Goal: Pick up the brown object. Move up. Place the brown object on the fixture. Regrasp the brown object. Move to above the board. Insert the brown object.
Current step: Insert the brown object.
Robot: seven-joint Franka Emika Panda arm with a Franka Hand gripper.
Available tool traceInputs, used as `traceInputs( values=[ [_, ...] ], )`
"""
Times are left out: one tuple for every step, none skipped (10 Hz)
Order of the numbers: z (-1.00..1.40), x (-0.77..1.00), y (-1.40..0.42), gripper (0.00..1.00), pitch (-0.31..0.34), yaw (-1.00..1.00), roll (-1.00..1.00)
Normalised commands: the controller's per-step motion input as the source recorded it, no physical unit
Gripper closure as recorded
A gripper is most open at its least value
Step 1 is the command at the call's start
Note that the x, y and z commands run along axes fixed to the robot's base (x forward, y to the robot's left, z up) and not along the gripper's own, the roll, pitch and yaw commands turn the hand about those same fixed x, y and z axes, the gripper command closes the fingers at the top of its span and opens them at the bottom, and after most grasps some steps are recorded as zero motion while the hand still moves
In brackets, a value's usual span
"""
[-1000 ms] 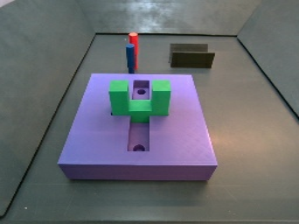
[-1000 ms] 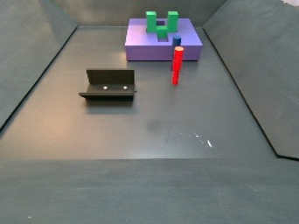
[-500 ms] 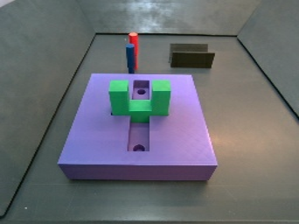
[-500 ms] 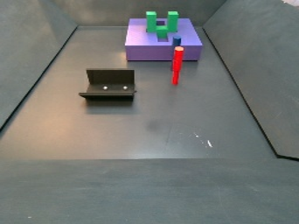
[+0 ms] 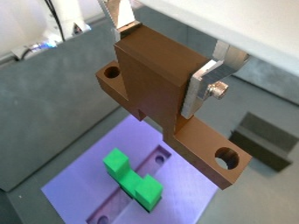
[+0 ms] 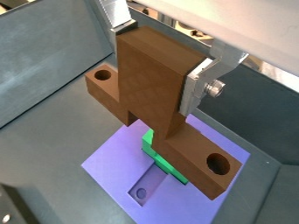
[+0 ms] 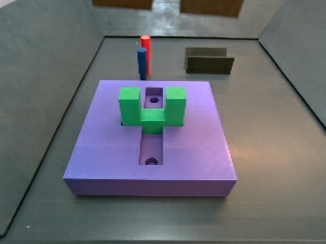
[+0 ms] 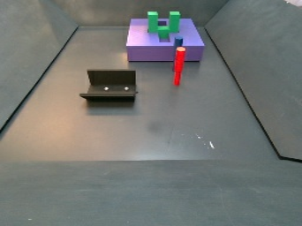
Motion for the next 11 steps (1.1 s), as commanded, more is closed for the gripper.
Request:
traceInputs(
  values=[
    [-0.08, 0.13, 0.0, 1.0, -0.146, -0.19, -0.5],
    [0.0, 0.1, 0.0, 1.0, -0.169, -0.21, -0.5],
    [0.05, 0.05, 0.0, 1.0, -0.189, -0.24, -0.5],
    [0.0, 0.02, 0.0, 1.0, -0.201, -0.26, -0.5],
    [-0.46, 0.0, -0.17, 1.0, -0.213, -0.73, -0.18],
    [-0.48, 0.0, -0.02, 1.0, 0.0, -1.0, -0.01],
    [-0.5, 0.0, 0.0, 1.0, 0.0, -1.0, -0.01],
    [-0.5, 0.0, 0.0, 1.0, 0.0, -1.0, -0.01],
    [-0.5, 0.0, 0.0, 1.0, 0.0, -1.0, -0.01],
    [-0.48, 0.0, 0.0, 1.0, 0.0, -1.0, -0.02],
    [-0.26, 0.0, 0.0, 1.0, 0.0, -1.0, -0.06]
  ],
)
